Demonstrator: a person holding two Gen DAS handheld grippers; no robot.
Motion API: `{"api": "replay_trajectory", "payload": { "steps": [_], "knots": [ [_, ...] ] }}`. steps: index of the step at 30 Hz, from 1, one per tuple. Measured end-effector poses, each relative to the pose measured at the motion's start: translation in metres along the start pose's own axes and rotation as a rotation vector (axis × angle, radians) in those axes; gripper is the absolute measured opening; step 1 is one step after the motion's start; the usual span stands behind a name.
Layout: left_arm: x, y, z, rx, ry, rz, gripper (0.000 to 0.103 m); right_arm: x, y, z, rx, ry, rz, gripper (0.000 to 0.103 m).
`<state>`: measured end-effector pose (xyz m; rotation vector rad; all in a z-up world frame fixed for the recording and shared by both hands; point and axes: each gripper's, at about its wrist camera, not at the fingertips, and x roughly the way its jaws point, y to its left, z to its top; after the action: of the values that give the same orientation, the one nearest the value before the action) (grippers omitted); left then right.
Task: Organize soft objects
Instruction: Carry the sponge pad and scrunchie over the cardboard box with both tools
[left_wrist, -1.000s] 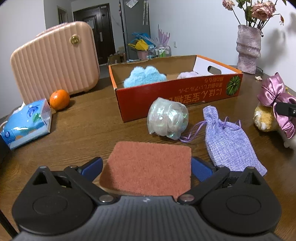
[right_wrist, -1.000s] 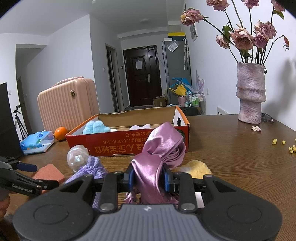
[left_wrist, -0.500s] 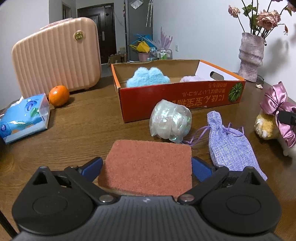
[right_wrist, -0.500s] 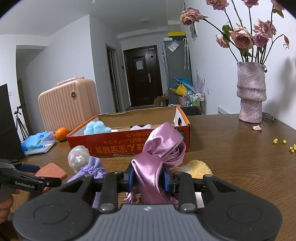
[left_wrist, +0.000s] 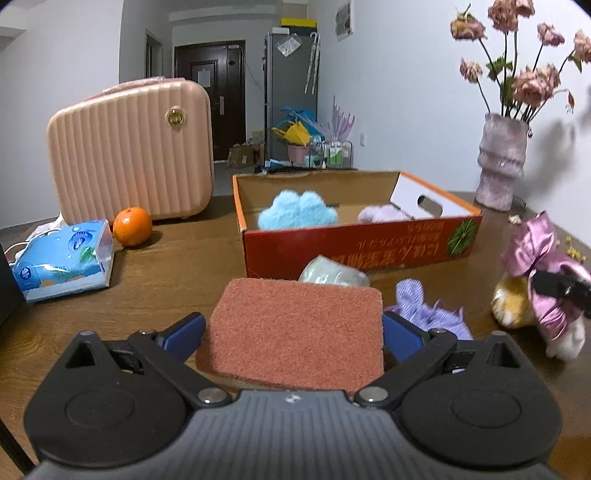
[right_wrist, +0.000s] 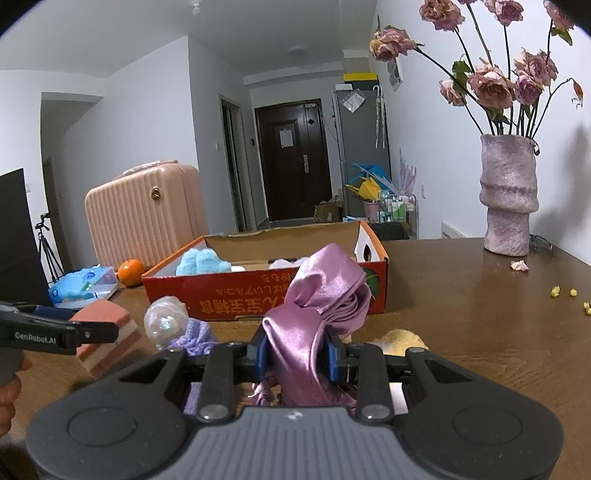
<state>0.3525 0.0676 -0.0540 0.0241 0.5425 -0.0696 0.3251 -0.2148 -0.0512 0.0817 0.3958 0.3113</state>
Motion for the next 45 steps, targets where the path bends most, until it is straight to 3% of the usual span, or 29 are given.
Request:
{"api": "replay_trajectory", "payload": {
  "steps": [23, 45],
  "knots": [
    [-0.033, -0.028, 0.029, -0.083, -0.151, -0.007, 0.102, 0.004, 0.01, 0.031, -0.022, -0.104, 0.018, 0.029],
    [-0.005, -0.028, 0.072, -0.15, -0.214, 0.016, 0.102, 0.058, 0.031, 0.064, -0.014, -0.158, 0.032, 0.029]
  ]
}}
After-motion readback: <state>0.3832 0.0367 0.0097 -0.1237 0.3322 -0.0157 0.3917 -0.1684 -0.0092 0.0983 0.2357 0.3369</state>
